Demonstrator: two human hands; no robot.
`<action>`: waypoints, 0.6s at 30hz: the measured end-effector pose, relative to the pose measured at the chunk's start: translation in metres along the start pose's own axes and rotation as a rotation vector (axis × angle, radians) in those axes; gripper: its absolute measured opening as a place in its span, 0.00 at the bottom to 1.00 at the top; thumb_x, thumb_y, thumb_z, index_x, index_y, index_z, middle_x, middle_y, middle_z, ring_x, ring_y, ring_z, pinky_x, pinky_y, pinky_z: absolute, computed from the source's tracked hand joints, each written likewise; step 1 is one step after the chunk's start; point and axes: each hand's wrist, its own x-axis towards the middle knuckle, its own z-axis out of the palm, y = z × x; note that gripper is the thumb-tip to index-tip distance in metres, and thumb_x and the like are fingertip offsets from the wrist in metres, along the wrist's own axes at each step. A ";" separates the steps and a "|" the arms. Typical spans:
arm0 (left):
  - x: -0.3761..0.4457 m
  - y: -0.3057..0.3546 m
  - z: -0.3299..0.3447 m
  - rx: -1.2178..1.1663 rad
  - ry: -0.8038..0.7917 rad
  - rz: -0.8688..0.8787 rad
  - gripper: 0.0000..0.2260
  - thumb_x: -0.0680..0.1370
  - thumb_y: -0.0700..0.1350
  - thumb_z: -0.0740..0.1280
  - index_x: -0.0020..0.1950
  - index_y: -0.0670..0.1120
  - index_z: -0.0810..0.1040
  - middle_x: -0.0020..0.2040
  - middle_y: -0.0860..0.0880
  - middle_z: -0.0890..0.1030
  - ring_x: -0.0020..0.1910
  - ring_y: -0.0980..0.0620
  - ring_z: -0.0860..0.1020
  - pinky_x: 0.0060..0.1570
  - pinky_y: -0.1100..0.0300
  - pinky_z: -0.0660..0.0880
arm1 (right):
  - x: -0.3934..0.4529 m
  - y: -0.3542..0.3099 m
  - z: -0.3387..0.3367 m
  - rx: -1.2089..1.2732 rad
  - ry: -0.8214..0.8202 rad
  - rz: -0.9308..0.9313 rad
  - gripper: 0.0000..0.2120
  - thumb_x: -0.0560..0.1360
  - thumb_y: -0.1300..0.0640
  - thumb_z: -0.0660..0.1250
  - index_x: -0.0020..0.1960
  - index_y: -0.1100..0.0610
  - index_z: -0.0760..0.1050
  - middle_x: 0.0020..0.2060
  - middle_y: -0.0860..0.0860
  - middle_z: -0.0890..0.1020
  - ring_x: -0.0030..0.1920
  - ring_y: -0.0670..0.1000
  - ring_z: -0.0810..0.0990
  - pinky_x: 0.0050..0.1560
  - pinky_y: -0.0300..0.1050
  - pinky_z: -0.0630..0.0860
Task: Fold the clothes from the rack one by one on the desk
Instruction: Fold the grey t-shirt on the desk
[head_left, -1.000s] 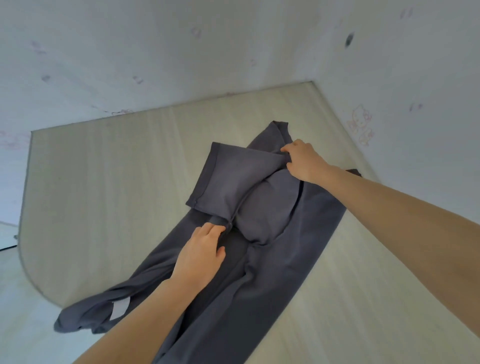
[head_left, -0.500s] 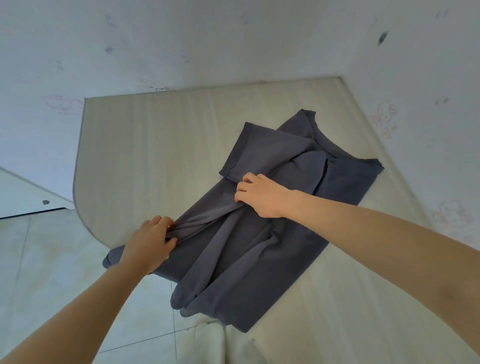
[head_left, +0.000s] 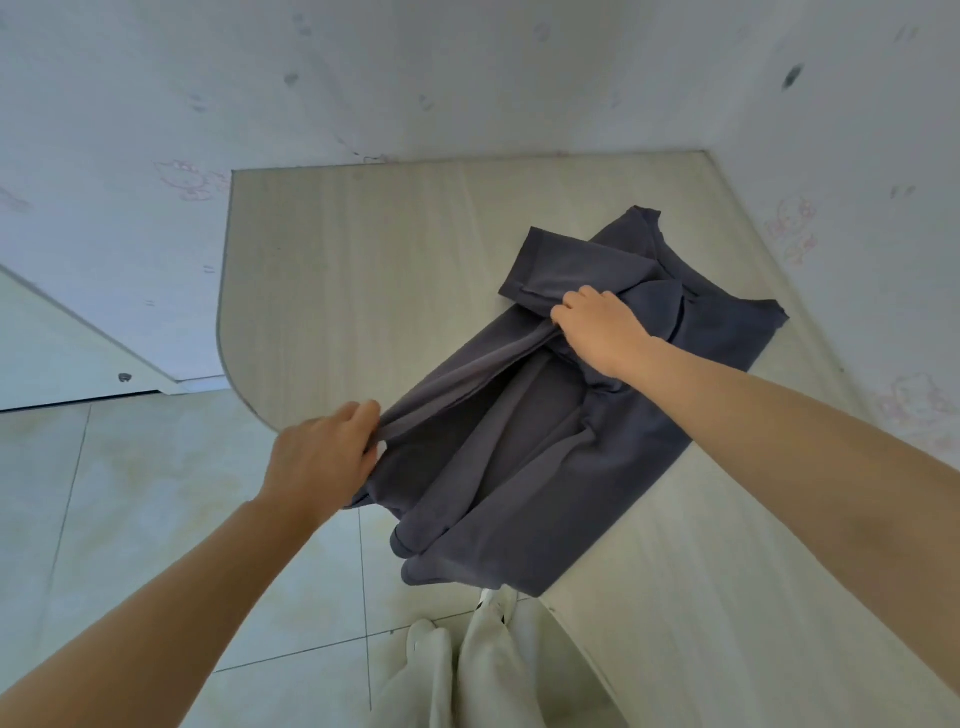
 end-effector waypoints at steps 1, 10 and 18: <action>-0.004 0.006 -0.001 0.018 -0.032 0.061 0.10 0.77 0.48 0.67 0.42 0.48 0.67 0.33 0.51 0.74 0.26 0.49 0.70 0.25 0.63 0.55 | -0.003 0.003 0.000 0.005 0.009 0.002 0.12 0.77 0.65 0.62 0.59 0.59 0.73 0.54 0.57 0.75 0.54 0.58 0.72 0.48 0.48 0.68; -0.013 0.060 0.022 0.071 -0.603 0.270 0.16 0.79 0.58 0.57 0.45 0.48 0.75 0.38 0.50 0.77 0.37 0.50 0.76 0.40 0.57 0.73 | -0.050 0.014 0.012 0.199 -0.238 -0.019 0.18 0.79 0.63 0.58 0.67 0.53 0.70 0.62 0.52 0.72 0.56 0.54 0.73 0.54 0.50 0.74; 0.061 0.091 0.025 -0.450 -0.452 -0.026 0.07 0.79 0.46 0.60 0.44 0.46 0.74 0.44 0.47 0.81 0.42 0.45 0.76 0.44 0.53 0.75 | -0.053 0.044 0.005 0.420 -0.075 0.087 0.13 0.80 0.62 0.57 0.61 0.56 0.76 0.56 0.52 0.76 0.53 0.53 0.76 0.56 0.49 0.74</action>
